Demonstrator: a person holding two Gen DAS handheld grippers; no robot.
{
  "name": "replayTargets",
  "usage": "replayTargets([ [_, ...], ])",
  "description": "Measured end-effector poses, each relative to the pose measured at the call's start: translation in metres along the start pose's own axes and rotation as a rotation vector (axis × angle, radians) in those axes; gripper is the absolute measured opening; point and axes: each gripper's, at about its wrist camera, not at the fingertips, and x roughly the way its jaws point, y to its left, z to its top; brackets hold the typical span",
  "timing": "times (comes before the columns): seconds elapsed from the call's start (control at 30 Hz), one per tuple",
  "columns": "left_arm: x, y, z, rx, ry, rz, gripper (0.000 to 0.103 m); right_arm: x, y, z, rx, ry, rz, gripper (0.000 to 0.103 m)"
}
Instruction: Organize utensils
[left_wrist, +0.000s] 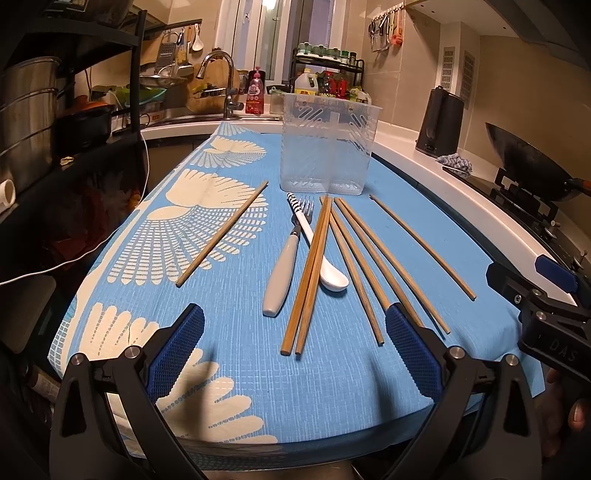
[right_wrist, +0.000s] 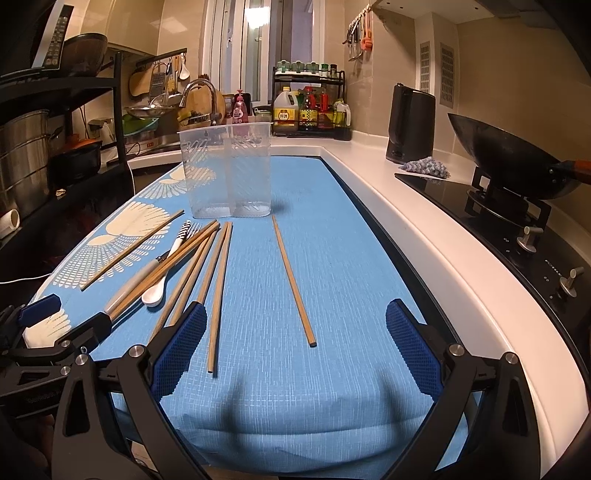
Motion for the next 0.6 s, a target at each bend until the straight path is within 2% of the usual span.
replayTargets([
  [0.6, 0.0043, 0.0026, -0.0004, -0.024, 0.026, -0.010, 0.095, 0.0045, -0.0008, -0.0020, 0.006, 0.019, -0.010, 0.092],
])
